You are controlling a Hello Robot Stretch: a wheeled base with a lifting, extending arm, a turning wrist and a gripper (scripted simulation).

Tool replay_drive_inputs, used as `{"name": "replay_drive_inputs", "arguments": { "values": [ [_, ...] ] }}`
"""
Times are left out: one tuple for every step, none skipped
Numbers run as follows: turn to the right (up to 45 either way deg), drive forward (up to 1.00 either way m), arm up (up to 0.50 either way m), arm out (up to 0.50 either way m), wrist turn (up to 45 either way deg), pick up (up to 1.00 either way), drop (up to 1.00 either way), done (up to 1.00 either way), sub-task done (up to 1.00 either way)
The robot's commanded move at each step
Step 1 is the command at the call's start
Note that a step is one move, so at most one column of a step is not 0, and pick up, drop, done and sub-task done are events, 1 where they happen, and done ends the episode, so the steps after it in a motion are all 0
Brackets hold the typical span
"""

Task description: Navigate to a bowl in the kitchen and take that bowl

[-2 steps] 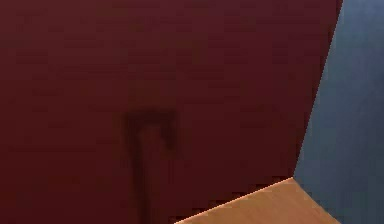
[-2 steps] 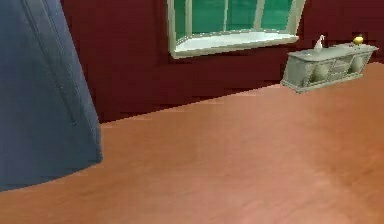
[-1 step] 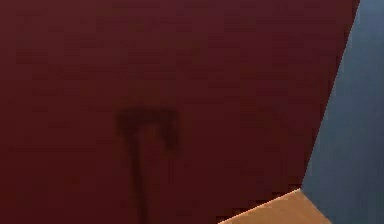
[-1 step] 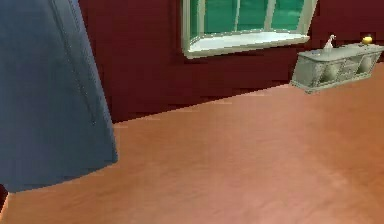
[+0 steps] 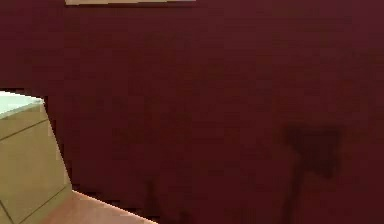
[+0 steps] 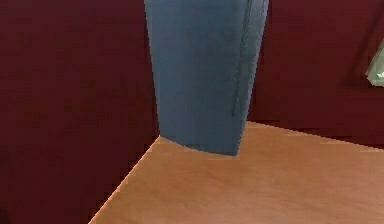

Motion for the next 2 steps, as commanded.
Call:
{"name": "replay_drive_inputs", "arguments": {
  "values": [
    [-45.0, 0.00, 0.00, 0.00, 0.0, 0.00, 0.00, 0.00, 0.00],
    [0.0, 0.65, 0.00, 0.00, 0.0, 0.00, 0.00, 0.00, 0.00]
  ]
}}
